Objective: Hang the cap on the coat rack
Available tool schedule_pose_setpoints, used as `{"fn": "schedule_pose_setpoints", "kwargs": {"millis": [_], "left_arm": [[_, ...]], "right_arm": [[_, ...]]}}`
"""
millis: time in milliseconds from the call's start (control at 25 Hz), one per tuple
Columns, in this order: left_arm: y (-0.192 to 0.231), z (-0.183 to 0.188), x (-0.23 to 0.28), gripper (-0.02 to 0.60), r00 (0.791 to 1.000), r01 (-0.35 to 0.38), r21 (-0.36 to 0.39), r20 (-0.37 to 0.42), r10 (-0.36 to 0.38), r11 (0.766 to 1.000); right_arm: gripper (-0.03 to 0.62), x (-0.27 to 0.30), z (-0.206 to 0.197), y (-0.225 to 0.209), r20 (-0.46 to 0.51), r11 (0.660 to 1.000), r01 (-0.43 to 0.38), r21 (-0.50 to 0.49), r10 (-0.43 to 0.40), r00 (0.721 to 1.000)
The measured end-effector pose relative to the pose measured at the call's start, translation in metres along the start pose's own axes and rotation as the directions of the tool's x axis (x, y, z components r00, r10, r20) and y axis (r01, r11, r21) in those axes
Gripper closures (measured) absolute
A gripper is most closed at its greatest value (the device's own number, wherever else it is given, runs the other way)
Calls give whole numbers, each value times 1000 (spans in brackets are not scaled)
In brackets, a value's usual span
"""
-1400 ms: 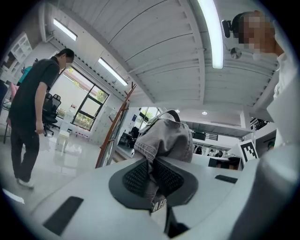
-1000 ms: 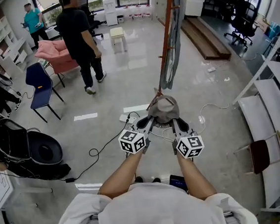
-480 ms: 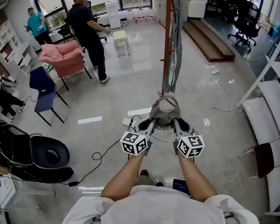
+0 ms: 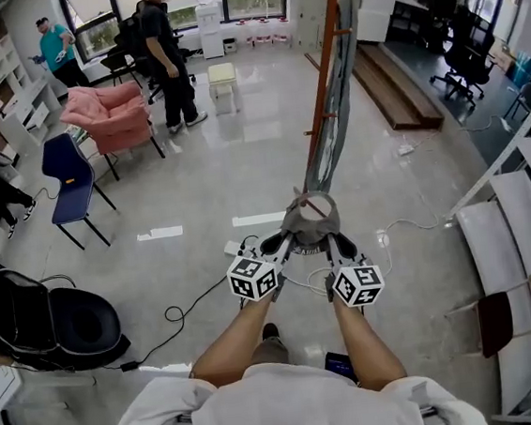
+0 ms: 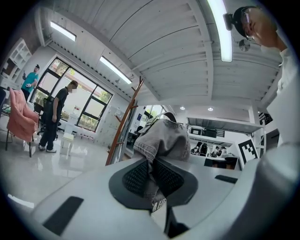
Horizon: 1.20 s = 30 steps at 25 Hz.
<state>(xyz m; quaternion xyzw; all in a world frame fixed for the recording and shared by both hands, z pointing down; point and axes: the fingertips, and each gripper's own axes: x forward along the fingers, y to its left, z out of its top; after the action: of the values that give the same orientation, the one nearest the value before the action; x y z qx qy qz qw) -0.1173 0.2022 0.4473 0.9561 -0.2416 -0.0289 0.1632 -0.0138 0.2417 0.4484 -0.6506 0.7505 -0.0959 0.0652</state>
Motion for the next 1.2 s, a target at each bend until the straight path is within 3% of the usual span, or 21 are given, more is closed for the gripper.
{"fn": "schedule_pose_setpoints", "kwargs": {"millis": [520, 1200], "left_arm": [[117, 39, 79, 548, 1000, 26, -1, 1, -26, 1000], [199, 43, 179, 549, 1000, -10, -19, -24, 9, 1000]], "right_arm": [[551, 136, 6, -30, -5, 999, 32, -10, -32, 999], [551, 244, -1, -101, -37, 1000, 14, 22, -14, 999]]}}
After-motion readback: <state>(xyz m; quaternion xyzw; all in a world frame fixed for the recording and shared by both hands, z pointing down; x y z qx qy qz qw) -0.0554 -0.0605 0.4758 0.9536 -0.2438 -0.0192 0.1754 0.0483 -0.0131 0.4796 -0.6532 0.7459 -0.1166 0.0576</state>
